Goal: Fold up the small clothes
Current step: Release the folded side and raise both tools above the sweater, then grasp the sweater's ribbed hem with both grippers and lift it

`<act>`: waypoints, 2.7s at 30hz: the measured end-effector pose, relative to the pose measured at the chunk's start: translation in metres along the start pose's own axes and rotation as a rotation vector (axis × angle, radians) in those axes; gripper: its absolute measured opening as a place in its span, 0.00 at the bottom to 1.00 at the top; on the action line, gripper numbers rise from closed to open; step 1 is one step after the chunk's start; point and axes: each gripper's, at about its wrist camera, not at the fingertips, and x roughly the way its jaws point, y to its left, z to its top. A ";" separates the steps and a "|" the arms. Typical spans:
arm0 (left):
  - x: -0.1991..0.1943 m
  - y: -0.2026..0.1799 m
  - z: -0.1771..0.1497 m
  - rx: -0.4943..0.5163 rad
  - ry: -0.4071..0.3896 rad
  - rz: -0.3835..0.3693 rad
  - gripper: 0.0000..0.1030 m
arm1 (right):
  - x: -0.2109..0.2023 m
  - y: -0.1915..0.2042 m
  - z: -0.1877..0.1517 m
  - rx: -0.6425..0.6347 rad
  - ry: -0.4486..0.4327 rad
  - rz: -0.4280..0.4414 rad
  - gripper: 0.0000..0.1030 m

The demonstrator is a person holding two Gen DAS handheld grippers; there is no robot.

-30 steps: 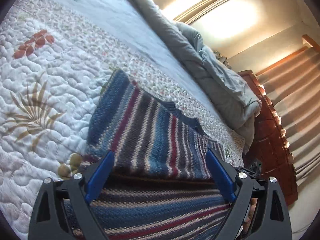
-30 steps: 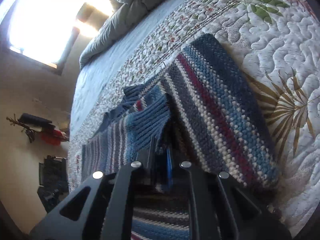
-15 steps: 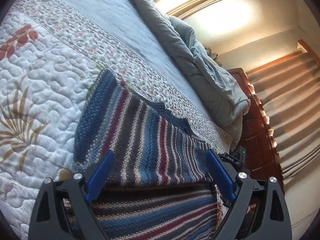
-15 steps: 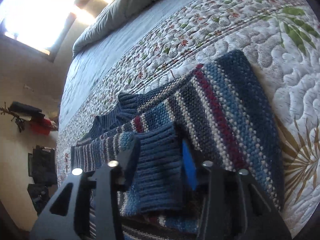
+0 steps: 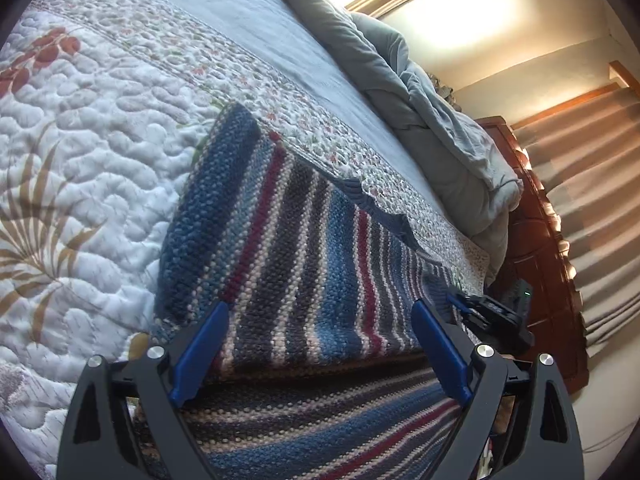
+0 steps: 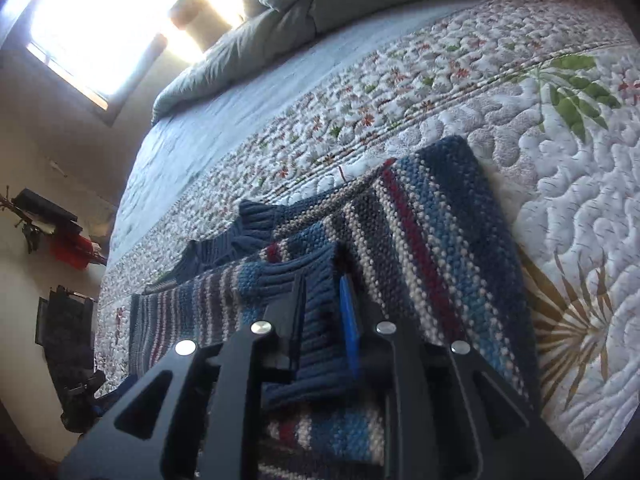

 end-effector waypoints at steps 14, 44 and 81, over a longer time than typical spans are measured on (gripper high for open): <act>-0.013 -0.020 -0.008 0.031 -0.011 0.116 0.90 | -0.051 0.025 -0.061 -0.165 0.006 -0.090 0.30; -0.160 -0.077 -0.321 0.076 0.088 0.244 0.96 | -0.260 0.060 -0.353 -0.423 -0.007 -0.200 0.83; -0.136 0.009 -0.309 -0.230 0.213 0.134 0.08 | -0.194 -0.099 -0.344 0.316 0.258 0.290 0.07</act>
